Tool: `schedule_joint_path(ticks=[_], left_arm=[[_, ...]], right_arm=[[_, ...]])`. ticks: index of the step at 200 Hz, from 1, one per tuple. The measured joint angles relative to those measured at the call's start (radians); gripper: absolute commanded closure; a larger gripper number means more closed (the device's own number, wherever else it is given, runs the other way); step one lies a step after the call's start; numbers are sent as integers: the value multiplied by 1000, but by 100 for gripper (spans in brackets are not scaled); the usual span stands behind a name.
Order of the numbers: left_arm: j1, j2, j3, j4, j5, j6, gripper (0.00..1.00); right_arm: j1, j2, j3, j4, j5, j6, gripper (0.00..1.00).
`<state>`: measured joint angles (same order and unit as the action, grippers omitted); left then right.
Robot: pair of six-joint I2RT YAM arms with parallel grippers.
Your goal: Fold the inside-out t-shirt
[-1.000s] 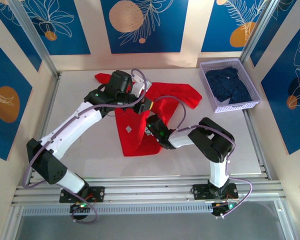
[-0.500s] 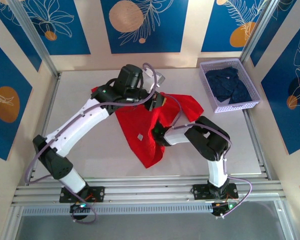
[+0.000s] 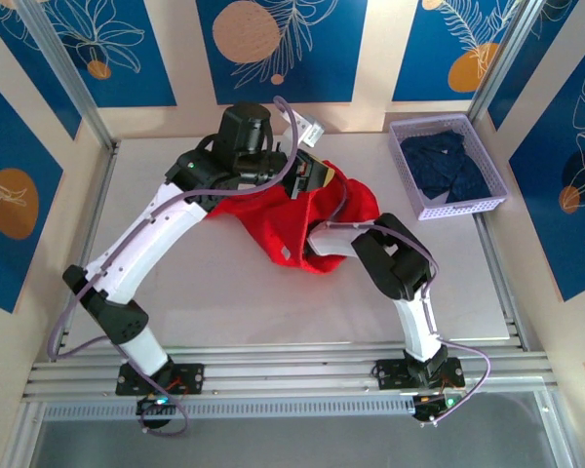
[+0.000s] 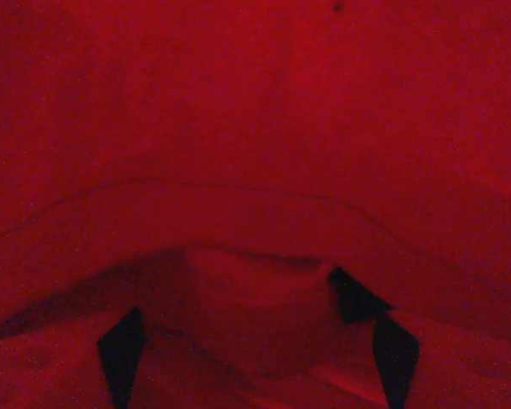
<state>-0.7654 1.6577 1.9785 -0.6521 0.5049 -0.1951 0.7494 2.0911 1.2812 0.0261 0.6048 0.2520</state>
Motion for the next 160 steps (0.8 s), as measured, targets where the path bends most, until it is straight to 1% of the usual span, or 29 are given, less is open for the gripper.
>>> schedule_joint_path(ticks=[58,97,146,160], left_arm=[[0,-7,0,-16,64,21,100],[0,-17,-10,-19,115,21,100],[0,-32,-31,-22,123,21,100],[0,-48,-40,-21,116,21,100]], right_arm=[[-42,40,121,-158,-61,9,22],[-66,99,247,-261,-106,-6,22],[-103,176,397,-365,-151,-35,21],[-115,193,432,-394,-167,-43,25]])
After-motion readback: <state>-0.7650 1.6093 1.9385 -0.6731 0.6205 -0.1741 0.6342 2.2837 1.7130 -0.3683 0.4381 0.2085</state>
